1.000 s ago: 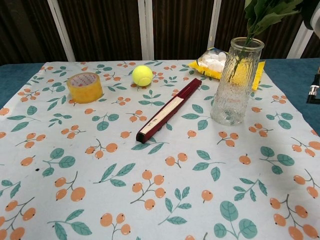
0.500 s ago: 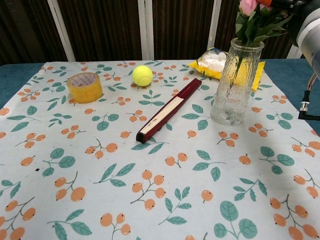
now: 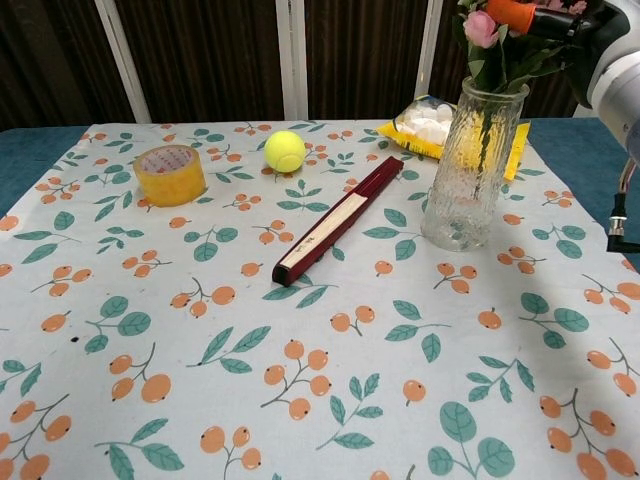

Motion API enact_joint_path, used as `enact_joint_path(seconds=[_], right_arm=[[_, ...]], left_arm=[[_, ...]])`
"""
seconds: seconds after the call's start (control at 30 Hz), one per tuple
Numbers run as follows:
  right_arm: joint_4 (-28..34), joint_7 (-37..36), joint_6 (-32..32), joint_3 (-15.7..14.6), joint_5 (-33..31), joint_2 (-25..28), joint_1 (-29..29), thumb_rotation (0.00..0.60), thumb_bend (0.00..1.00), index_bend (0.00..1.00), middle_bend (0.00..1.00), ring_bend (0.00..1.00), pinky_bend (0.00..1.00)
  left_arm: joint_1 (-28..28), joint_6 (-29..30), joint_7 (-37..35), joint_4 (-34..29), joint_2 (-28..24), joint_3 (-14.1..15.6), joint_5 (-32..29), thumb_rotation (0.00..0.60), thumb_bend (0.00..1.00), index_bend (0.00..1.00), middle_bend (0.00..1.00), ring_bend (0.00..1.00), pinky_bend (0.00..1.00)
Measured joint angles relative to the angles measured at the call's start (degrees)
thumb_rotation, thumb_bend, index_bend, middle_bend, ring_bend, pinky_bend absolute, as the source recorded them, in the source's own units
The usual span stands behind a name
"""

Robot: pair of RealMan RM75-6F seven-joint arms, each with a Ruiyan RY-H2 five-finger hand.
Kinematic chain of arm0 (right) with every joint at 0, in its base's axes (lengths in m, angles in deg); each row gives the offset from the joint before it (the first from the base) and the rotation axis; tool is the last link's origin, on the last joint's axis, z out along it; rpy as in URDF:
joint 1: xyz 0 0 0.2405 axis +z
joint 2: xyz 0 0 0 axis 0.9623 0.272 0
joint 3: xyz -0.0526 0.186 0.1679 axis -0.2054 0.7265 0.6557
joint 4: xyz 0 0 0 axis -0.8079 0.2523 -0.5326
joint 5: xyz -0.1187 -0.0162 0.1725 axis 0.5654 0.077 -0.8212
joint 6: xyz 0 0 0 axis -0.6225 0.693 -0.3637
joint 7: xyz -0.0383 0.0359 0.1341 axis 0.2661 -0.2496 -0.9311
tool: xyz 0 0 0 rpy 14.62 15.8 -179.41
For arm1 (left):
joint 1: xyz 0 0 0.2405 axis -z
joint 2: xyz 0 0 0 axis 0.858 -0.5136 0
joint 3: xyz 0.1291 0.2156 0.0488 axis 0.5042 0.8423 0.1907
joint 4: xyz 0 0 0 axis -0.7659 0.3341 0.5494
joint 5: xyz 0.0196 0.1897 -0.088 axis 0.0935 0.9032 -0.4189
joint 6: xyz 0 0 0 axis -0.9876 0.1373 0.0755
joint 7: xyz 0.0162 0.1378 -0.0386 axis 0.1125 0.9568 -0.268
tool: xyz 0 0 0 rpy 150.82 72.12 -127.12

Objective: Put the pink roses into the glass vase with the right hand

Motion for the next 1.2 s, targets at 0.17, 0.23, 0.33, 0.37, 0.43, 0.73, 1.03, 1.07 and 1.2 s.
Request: enact_joint_path(seconds=[0.17,0.23,0.33,0.37,0.43,0.73,1.03,1.07,1.2], right_arm=[[1.9,0.1,0.5,-1.6,1.8,1.1,-1.2,0.600,0.16,0.00,0.00,0.00,0.00],[3.0,0.1,0.8,-2.4,2.8,1.9,-1.9,0.600,0.16,0.00,0.00,0.00,0.00],[4.7,0.2,0.9,-3.5,4.2,3.1,-2.8,0.600,0.16,0.00,0.00,0.00,0.00],[5.2,0.2,0.8,-3.8,4.6,3.4,-3.1,0.600,0.16,0.00,0.00,0.00,0.00],[6.5,0.4,0.5,-4.4,5.6,4.3,-3.9,0.600,0.16,0.00,0.00,0.00,0.00],[11.4,3.9,-0.2,-7.9,8.4,10.1,-7.8,0.600,0.16,0.00,0.00,0.00,0.00],[14.5,11.6,0.1,-15.0,12.3,20.6,-13.0,0.600,0.16,0.00,0.00,0.00,0.00],[14.9,12.3,0.0,-15.8,12.9,22.0,-13.6,0.600,0.16,0.00,0.00,0.00,0.00],[16.1,16.5,-1.0,-19.5,15.8,28.2,-16.9,0.600,0.16,0.00,0.00,0.00,0.00]], left_arm=[[0.0,0.1,-0.1,0.0,0.0,0.0,0.1,0.600,0.00,0.00,0.00,0.00,0.00],[0.0,0.1,-0.2,0.0,0.0,0.1,0.2,0.600,0.00,0.00,0.00,0.00,0.00],[0.0,0.2,-0.3,0.1,0.0,0.1,0.4,0.600,0.00,0.00,0.00,0.00,0.00],[0.0,0.3,-0.3,0.1,0.0,0.1,0.4,0.600,0.00,0.00,0.00,0.00,0.00],[-0.1,0.3,-0.4,0.1,-0.1,0.1,0.5,0.600,0.00,0.00,0.00,0.00,0.00],[-0.2,0.8,-0.5,0.3,0.0,0.2,0.8,0.600,0.00,0.00,0.00,0.00,0.00],[-0.5,1.7,0.0,0.7,0.2,0.2,1.2,0.600,0.00,0.00,0.00,0.00,0.00],[-0.5,1.8,0.1,0.7,0.2,0.2,1.3,0.600,0.00,0.00,0.00,0.00,0.00],[-0.6,2.0,0.9,0.9,0.4,0.1,1.2,0.600,0.00,0.00,0.00,0.00,0.00]])
